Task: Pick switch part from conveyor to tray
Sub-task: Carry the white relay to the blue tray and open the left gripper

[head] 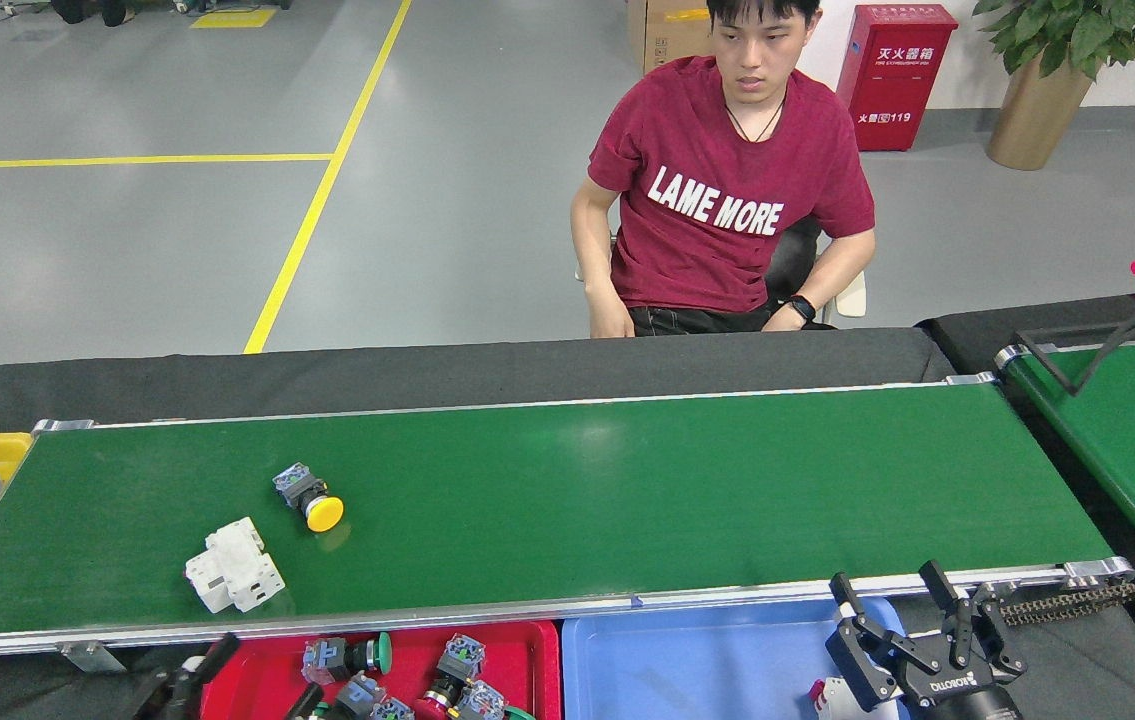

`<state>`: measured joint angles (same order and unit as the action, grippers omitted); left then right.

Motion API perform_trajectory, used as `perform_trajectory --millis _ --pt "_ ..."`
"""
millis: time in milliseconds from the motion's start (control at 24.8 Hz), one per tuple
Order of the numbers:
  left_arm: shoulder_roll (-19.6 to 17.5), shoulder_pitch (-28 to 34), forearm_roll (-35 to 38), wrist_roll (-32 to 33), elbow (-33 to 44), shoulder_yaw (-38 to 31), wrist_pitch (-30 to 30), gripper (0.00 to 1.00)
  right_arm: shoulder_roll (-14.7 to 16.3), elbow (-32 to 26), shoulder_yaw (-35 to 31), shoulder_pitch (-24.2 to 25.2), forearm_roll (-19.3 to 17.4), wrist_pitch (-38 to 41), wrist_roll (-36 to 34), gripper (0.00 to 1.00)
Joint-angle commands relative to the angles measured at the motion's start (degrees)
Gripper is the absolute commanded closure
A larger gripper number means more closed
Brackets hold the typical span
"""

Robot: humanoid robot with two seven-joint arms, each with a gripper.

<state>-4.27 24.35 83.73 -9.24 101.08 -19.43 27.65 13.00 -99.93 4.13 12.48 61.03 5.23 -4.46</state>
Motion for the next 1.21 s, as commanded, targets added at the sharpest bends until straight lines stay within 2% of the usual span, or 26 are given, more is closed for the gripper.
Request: perform_trajectory --millis 0,161,323,404,484,807,1171 --pt "0.14 2.02 -0.05 -0.08 0.78 -1.13 -4.45 0.00 -0.08 -0.53 -0.18 -0.70 0.06 -0.13 -0.46 0.03" --pt "0.41 1.23 0.30 2.03 0.61 -0.69 -5.77 0.00 -0.08 -0.53 -0.18 -0.62 0.06 -0.31 -0.37 0.03" --pt "0.32 -6.41 1.61 11.25 -0.89 -0.52 -9.63 0.00 0.10 -0.53 -0.18 -0.70 0.06 -0.31 -0.28 0.02" --pt "0.14 -9.40 3.99 13.81 -2.65 -0.43 -11.57 0.00 0.36 -0.35 -0.18 -0.62 0.14 -0.05 -0.19 0.01" --pt "0.23 -12.04 6.36 14.25 -4.49 -0.69 -12.71 0.00 0.45 0.09 -0.27 -0.62 0.14 -0.05 -0.19 0.01" --pt "-0.39 -17.49 6.63 16.27 -10.91 -1.31 -12.80 0.00 0.36 1.05 -0.27 -0.70 0.14 0.04 -0.37 0.01" --pt "-5.48 -26.10 6.63 16.80 -21.72 -3.24 -15.17 0.00 0.45 1.05 -0.27 -0.62 0.14 0.04 -0.54 0.01"
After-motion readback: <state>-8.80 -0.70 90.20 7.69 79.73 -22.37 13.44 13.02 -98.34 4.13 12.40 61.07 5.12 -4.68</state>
